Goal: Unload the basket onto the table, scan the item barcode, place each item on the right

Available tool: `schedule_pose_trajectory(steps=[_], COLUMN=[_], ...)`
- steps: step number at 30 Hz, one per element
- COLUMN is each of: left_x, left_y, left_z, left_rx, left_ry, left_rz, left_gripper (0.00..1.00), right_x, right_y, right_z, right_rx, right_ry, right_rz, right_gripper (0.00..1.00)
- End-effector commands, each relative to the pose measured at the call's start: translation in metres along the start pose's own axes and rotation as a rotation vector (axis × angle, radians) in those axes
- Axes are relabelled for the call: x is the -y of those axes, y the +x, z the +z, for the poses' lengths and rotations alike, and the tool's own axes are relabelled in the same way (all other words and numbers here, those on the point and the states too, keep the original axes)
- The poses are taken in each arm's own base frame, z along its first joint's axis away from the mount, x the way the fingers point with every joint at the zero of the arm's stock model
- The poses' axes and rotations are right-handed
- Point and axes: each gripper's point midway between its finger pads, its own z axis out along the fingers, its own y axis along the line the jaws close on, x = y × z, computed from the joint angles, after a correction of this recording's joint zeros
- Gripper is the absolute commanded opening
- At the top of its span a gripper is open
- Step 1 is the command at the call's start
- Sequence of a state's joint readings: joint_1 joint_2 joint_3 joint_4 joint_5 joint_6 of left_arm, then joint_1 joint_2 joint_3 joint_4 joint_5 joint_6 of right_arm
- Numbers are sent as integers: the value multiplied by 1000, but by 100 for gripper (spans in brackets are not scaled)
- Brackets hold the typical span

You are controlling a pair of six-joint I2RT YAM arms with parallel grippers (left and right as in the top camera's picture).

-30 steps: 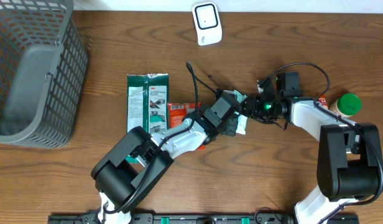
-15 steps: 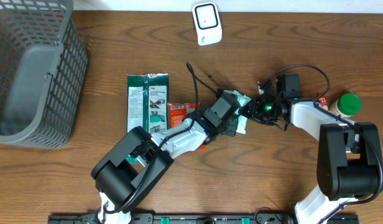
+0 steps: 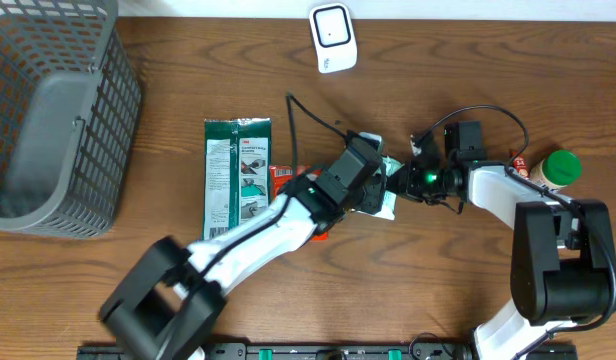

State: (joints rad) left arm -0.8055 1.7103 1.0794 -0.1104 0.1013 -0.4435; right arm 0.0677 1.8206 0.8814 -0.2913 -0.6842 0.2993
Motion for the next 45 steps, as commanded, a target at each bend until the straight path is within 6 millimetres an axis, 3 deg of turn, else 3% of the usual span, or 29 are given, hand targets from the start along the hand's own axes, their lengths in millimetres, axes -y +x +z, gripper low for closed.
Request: schedule_pose_trajectory(steps=[1,8,13,18,24,28,36,42,45], left_x=[-12,-81,-159,-208,-229,-242,-249,-249,-249], left_y=[-13,-34,-32,-23,-23,-23,-19,-19,-19], left_z=[-22,-95,-141,-162,-172,-179,-183,-183,-183], left_rx=[39,68,67,57,77,88,82,82,82], left_ry=[-46,-191,-345,-435,-472,-515,-542,-542,-542], left_rz=[12,-125,-305,-433,-481,-487,-503,-503,-503], left_gripper=[57,61,62,63,77,84,85,85,85], right_x=[-24,-43,-43,-48,-74,-94,-161,-202,-221], right_y=[-1,-9,-15,-17,-29,-39,-58,-83,-101], right_z=[-13,-47,-76,-94,-113,-138,-194,-222,-227], right_rx=[21,109,189,216,225,243,267,300,354], right_ry=[-67,-13,120,230,304,402,475,553,602], right_rz=[-115,-201,-234,-278,-367,-396,-474,-515,-551], right_gripper=[1,1,1,1,1,1,1,1,1])
